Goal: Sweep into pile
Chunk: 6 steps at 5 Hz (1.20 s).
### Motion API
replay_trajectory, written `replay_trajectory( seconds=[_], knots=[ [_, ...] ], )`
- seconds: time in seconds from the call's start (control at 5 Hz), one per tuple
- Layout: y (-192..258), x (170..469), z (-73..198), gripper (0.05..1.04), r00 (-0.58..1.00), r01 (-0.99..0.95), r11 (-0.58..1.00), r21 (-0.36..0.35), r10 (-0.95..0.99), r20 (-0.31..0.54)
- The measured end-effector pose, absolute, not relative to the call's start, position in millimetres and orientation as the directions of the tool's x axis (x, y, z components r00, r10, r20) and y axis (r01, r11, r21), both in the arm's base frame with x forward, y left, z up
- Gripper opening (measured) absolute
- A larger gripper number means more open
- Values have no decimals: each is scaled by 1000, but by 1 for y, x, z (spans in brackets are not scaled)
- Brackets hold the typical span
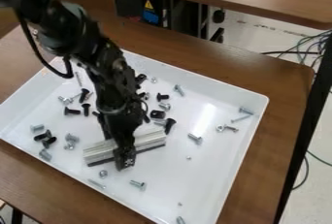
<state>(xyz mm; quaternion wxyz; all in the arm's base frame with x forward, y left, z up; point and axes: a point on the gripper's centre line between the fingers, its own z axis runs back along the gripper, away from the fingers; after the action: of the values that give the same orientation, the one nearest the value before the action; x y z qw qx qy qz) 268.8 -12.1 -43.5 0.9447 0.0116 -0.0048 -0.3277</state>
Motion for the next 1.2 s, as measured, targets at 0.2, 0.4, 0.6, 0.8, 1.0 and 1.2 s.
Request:
replay_trajectory(
  seconds=[0.2,0.4,0.6,0.8,1.0,1.2],
  knots=[
    [-11,269,-48,958,785,619,785,29,-620,-1],
    [-12,269,-49,656,777,629,777,33,-630,5],
    [-12,266,-46,382,776,630,776,31,-631,15],
    [-16,266,-34,364,774,632,775,19,-632,36],
    [-22,258,-21,364,816,578,816,-22,-578,-12],
    [-49,254,-9,364,842,537,842,-55,-539,-24]
  ],
)
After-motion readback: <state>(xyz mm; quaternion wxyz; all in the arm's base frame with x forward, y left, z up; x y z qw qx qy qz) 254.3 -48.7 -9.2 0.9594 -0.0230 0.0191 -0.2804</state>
